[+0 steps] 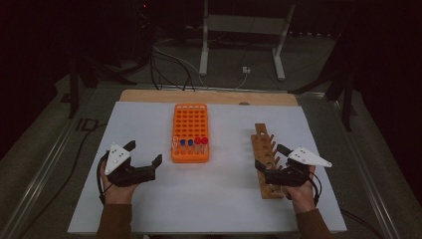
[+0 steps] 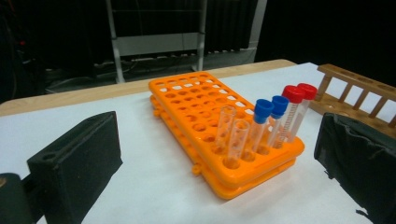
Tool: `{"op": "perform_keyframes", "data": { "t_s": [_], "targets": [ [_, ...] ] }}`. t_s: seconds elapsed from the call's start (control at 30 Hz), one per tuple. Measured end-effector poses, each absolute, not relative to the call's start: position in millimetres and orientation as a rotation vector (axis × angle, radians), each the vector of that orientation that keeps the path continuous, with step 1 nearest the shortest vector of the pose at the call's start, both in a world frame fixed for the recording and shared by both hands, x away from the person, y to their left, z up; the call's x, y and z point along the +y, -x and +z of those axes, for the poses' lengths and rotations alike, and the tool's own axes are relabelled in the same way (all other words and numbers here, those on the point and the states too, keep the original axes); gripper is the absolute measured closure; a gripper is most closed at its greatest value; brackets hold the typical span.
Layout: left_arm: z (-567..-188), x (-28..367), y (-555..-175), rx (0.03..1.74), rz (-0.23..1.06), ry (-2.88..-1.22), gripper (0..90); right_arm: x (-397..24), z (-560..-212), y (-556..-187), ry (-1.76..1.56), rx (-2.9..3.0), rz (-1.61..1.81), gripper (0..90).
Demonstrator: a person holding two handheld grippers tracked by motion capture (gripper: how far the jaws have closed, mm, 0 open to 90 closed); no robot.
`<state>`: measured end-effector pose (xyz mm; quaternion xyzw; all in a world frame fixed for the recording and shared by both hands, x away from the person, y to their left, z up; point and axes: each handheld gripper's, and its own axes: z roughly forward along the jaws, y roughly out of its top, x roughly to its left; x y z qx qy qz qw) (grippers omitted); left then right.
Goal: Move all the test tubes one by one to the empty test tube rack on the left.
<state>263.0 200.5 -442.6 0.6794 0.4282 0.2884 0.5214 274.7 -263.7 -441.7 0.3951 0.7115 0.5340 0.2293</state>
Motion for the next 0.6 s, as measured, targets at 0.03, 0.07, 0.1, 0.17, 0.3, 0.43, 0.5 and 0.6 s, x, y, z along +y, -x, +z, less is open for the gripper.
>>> {"op": "perform_keyframes", "data": {
  "t_s": [0.03,0.07,0.1,0.17,0.3,0.43,0.5,0.6],
  "targets": [
    [-443,202,-263,1.03,0.693,-1.625,0.9,-265,-442,-275,-1.087,1.953,1.475,0.2],
    [-443,203,-262,1.034,0.695,-1.622,0.8,-266,-442,-275,-1.083,1.95,1.476,0.2],
    [-443,204,-262,1.038,0.697,-1.618,0.8,-267,-442,-274,-1.089,1.946,1.48,0.2],
    [-443,206,-262,1.039,0.698,-1.614,0.5,-270,-442,-274,-1.092,1.936,1.483,0.2],
    [-444,207,-262,1.05,0.697,-1.615,0.5,-274,-444,-274,-1.095,1.922,1.485,0.2],
    [-448,209,-264,1.065,0.698,-1.619,0.5,-277,-445,-273,-1.095,1.913,1.491,0.2],
    [-449,211,-264,1.075,0.697,-1.612,0.5,-278,-445,-273,-1.105,1.906,1.495,0.2],
    [-450,213,-264,1.087,0.693,-1.601,0.5,-280,-447,-274,-1.112,1.905,1.49,0.2]
  ]
}}
